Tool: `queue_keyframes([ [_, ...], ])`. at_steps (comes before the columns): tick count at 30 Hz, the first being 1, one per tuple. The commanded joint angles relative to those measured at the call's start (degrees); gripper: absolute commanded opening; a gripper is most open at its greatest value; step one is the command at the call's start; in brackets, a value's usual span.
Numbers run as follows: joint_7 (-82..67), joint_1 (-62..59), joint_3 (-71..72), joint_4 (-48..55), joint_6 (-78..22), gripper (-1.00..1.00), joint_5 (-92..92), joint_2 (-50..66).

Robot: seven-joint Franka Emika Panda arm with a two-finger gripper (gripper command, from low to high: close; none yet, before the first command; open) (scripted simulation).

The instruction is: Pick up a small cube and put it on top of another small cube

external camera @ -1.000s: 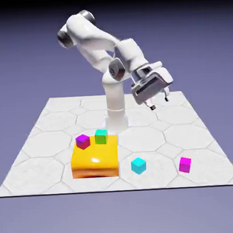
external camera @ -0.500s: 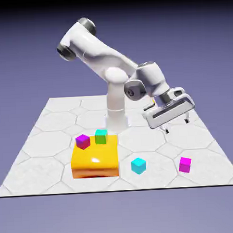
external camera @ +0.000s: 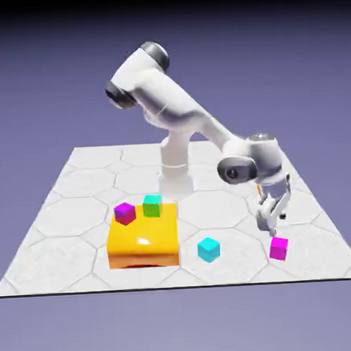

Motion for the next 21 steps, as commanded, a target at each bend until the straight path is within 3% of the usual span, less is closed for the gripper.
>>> queue_keyframes([
  [1, 0.0, 0.0, 0.0, 0.0, 0.0, 0.00, 0.0, 0.0],
  [7, 6.2, 8.9, -10.4, 5.6, 2.9, 0.00, -10.4, -7.7],
  [8, 6.2, 8.9, -10.4, 5.6, 2.9, -1.00, -10.4, -7.7],
  [14, 0.0, 0.1, -0.1, 0.0, 0.0, -1.00, -0.1, 0.0],
  [21, 17.4, -14.1, 10.0, -2.4, -2.3, -1.00, 6.1, 1.5],
])
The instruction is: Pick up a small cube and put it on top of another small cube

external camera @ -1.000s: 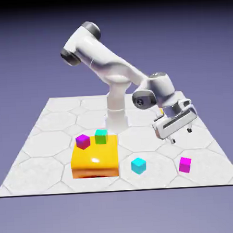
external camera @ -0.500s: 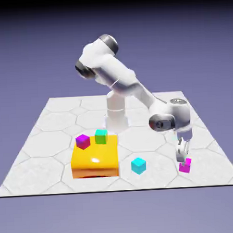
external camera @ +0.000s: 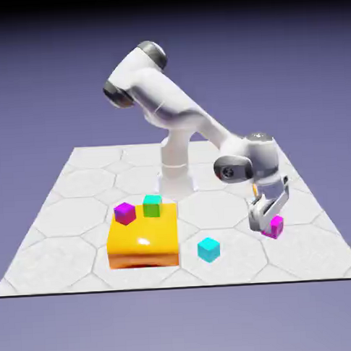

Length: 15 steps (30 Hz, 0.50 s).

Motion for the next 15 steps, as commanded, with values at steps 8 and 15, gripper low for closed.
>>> queue_keyframes([
  [8, 19.9, -16.2, 11.5, -2.7, -2.6, -1.00, 7.1, 1.7],
  [15, 37.3, -30.3, 21.5, -5.1, -4.8, -1.00, 13.2, 3.1],
])
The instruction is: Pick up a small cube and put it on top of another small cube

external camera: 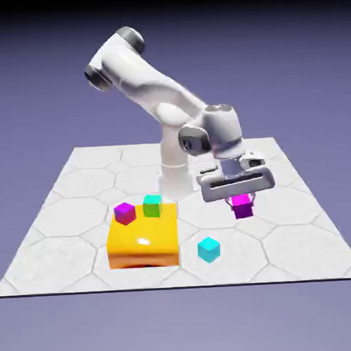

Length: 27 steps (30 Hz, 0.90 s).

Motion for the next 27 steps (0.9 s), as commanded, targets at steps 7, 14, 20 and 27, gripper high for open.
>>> queue_keyframes([
  [7, 17.4, -14.2, 10.0, -2.4, -2.2, -1.00, 6.2, 1.5],
  [14, 34.8, -28.3, 20.0, -4.8, -4.5, -1.00, 12.3, 2.9],
  [20, 49.8, -40.4, 28.6, -6.8, -6.4, -1.00, 17.5, 4.2],
  [27, 67.2, -54.6, 38.7, -9.2, -8.7, -1.00, 23.6, 5.6],
])
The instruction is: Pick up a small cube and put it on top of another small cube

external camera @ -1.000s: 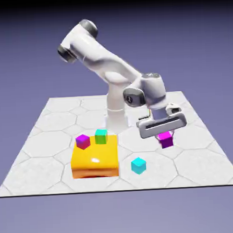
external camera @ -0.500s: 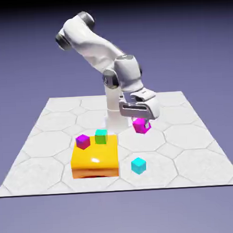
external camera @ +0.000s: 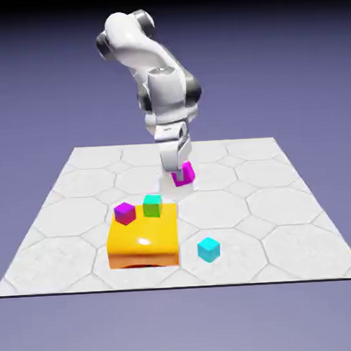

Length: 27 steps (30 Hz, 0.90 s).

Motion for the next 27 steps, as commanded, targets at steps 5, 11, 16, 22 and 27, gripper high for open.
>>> queue_keyframes([
  [5, 12.5, -10.1, 7.2, -1.7, -1.6, -1.00, 4.2, 1.0],
  [11, 27.5, -22.2, 15.7, -3.7, -3.5, -1.00, 9.5, 2.3],
  [16, 40.0, -32.4, 22.9, -5.4, -5.1, -1.00, 13.8, 3.3],
  [22, 54.9, -44.5, 31.5, -7.5, -7.1, -1.00, 19.1, 4.6],
  [27, 67.4, -54.6, 38.7, -9.2, -8.7, -1.00, 23.4, 5.6],
])
